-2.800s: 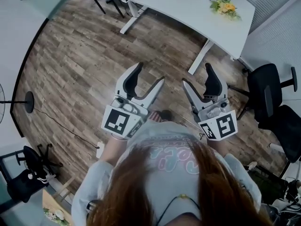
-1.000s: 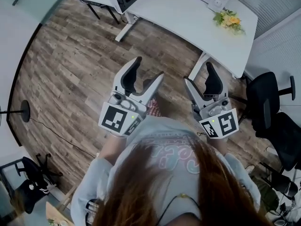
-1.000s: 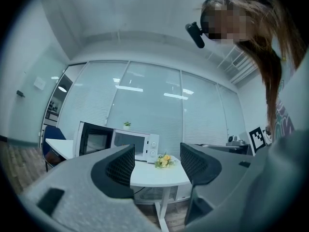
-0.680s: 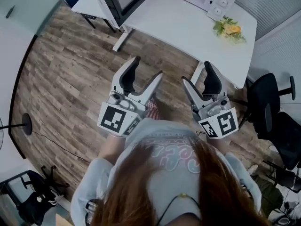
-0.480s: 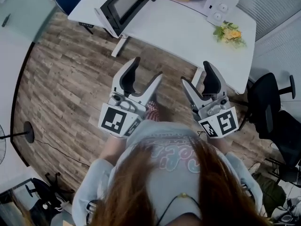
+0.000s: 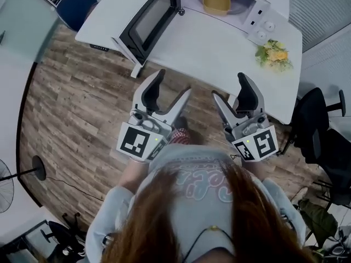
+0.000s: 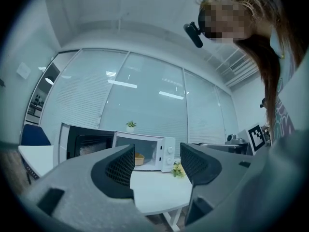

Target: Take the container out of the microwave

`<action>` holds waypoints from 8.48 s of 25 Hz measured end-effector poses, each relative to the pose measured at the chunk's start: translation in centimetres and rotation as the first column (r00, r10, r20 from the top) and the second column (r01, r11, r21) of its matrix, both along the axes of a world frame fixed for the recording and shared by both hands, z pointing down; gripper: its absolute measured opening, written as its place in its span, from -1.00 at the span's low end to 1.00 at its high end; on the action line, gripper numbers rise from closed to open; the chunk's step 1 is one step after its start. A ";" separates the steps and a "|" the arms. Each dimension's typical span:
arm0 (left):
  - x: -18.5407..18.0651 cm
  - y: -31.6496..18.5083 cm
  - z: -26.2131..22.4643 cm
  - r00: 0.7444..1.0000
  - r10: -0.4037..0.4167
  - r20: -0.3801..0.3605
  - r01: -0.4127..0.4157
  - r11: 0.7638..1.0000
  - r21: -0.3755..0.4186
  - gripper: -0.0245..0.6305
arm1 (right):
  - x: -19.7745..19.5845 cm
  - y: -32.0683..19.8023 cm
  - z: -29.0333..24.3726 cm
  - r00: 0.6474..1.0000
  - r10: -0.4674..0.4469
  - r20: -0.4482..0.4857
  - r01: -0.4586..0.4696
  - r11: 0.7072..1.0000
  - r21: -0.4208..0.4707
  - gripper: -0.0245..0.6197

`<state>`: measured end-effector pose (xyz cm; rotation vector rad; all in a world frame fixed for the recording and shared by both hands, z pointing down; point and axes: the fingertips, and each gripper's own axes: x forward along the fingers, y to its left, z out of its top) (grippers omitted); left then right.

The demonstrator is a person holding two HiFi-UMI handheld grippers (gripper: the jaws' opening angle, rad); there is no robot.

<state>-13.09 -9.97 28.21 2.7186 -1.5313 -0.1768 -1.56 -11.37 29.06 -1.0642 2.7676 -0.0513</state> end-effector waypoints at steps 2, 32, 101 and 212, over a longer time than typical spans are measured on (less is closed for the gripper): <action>-0.5 -1.3 0.1 1.000 0.015 -0.001 -0.015 1.000 -0.003 -0.11 | -0.4 -1.2 0.0 1.000 0.017 0.000 -0.017 1.000 -0.002 0.11; 1.3 -12.8 2.1 0.966 0.258 -0.001 -0.258 0.965 -0.052 -0.11 | 0.1 -10.5 2.0 0.980 0.200 0.017 -0.198 0.979 -0.056 0.11; 5.3 -37.7 16.0 0.970 0.170 0.176 -0.126 0.963 -0.239 -0.11 | 0.0 -36.3 14.9 0.982 0.041 -0.182 -0.081 0.972 -0.222 0.06; 3.1 -18.9 5.5 0.960 0.232 0.159 -0.218 0.971 -0.098 -0.25 | -2.6 -17.3 5.0 0.969 0.195 -0.150 -0.204 0.978 -0.047 -0.23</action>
